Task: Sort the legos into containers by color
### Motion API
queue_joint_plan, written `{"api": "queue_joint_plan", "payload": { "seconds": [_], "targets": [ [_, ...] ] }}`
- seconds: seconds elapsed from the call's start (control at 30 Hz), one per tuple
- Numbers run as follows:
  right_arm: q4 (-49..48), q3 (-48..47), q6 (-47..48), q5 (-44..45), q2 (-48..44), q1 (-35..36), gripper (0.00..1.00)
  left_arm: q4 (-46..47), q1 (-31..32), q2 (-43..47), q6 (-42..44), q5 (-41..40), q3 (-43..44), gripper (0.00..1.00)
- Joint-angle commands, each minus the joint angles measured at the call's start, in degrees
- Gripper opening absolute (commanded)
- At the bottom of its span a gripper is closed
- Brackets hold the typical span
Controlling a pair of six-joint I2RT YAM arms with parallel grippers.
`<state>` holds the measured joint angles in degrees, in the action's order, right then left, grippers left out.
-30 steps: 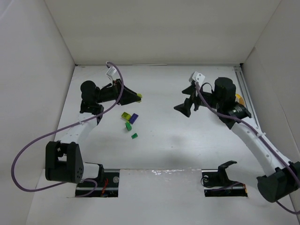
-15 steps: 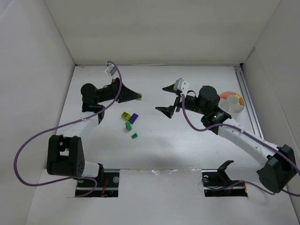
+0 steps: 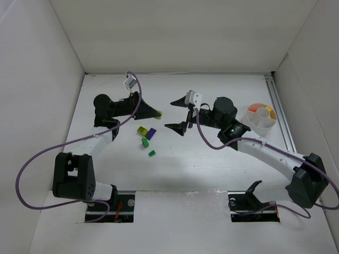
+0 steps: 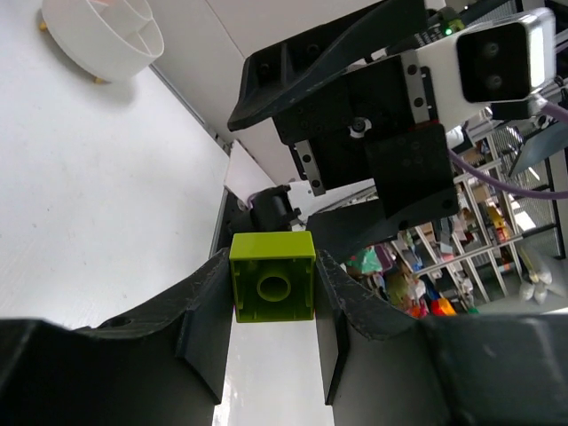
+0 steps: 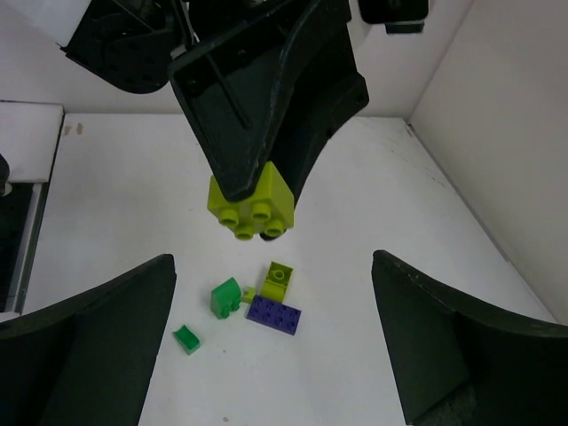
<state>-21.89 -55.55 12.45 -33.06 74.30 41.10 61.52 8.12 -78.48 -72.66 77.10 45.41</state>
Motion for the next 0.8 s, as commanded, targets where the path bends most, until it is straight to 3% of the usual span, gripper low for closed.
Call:
{"api": "queue_joint_plan", "payload": {
  "seconds": [0.0,0.23,0.6,0.77],
  "targets": [
    [-4.7,-3.9,-0.5,-1.6,1.0,1.3,0.95,-3.6,0.7,2.4,5.7,2.5,0.3,0.0],
    [-4.7,-5.0,0.0,-2.1,2.8,3.6,0.9,-3.6,0.7,2.9,5.7,2.5,0.3,0.0],
    [-4.2,-6.1,0.0,-2.1,5.0,4.7,0.88,-3.6,0.7,3.4,7.4,3.1,0.3,0.0],
    [-4.2,-7.2,0.0,-1.6,6.2,4.7,0.81,-5.4,1.3,3.4,8.6,3.6,0.3,0.0]
  ]
}}
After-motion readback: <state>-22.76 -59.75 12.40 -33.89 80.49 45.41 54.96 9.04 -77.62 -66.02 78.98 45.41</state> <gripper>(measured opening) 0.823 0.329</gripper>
